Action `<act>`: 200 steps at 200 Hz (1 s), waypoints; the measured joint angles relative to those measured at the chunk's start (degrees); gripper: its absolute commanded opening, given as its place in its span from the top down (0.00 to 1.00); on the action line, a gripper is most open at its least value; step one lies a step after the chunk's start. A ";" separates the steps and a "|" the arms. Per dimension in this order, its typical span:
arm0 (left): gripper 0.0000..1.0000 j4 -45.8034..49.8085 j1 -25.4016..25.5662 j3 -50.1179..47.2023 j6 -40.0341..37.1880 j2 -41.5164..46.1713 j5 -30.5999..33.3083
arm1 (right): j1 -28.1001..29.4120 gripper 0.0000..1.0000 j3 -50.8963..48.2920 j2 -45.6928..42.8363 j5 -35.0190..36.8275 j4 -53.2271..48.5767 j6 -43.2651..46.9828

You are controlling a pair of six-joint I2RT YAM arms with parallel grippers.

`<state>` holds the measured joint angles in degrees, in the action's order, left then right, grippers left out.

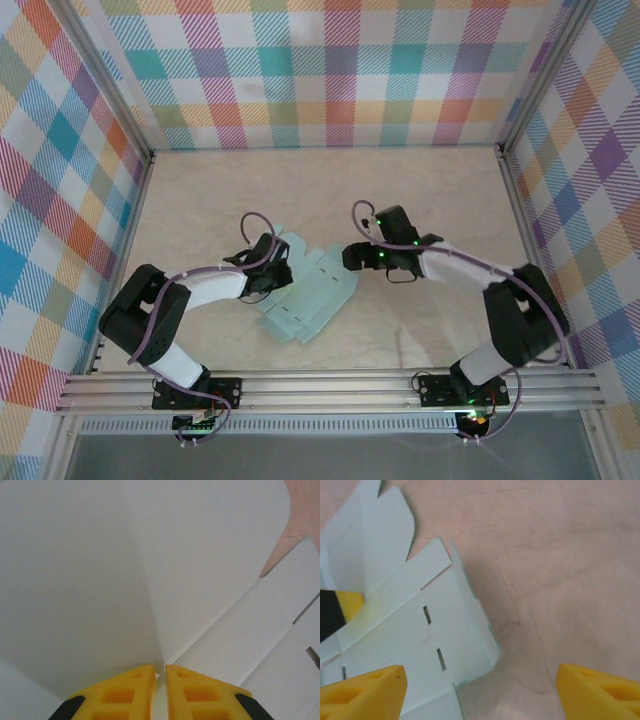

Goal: Fold the paper box

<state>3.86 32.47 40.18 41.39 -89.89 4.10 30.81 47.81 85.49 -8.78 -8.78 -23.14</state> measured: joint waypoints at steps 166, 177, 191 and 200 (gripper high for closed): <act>0.84 -1.11 0.48 -4.48 20.98 4.22 2.08 | 16.11 0.31 -16.52 -5.97 4.92 14.69 -42.03; 0.84 -0.98 0.48 -4.48 20.98 4.26 2.10 | 16.22 0.33 -17.92 -7.89 5.86 14.05 -43.30; 0.84 -1.01 0.52 -4.48 20.98 4.26 2.21 | 16.50 0.43 -18.97 -9.57 6.67 13.79 -44.68; 0.84 -1.01 0.52 -4.48 20.96 4.24 2.21 | 16.72 0.50 -19.21 -9.81 7.08 13.84 -45.03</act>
<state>2.85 32.99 35.70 62.35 -85.65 6.31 47.53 28.60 75.68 -1.69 5.06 -68.16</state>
